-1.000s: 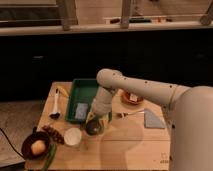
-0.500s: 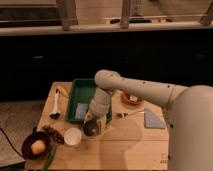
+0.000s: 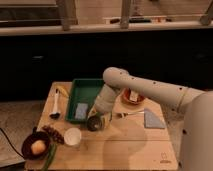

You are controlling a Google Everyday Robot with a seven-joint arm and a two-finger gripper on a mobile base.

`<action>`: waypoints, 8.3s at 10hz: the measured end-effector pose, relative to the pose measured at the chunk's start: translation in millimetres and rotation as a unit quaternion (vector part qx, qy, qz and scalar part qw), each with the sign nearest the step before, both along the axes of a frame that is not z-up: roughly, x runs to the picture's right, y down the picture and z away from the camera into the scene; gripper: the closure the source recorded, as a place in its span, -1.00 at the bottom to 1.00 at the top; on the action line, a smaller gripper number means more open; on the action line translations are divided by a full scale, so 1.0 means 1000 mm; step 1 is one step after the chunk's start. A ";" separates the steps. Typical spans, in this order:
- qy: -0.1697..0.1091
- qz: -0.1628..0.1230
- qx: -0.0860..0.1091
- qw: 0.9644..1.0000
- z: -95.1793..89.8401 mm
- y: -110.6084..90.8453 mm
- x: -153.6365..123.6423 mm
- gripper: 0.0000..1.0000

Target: Stack cups into tray

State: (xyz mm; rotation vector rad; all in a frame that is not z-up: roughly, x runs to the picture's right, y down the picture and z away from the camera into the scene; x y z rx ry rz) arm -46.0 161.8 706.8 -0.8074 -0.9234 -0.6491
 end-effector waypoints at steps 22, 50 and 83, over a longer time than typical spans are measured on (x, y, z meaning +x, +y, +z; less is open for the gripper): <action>-0.032 0.164 -0.023 0.986 0.115 -0.078 -0.029 1.00; -0.020 0.174 -0.049 0.983 0.120 -0.101 -0.028 -0.60; -0.023 0.164 -0.053 0.985 0.109 -0.108 -0.017 -0.60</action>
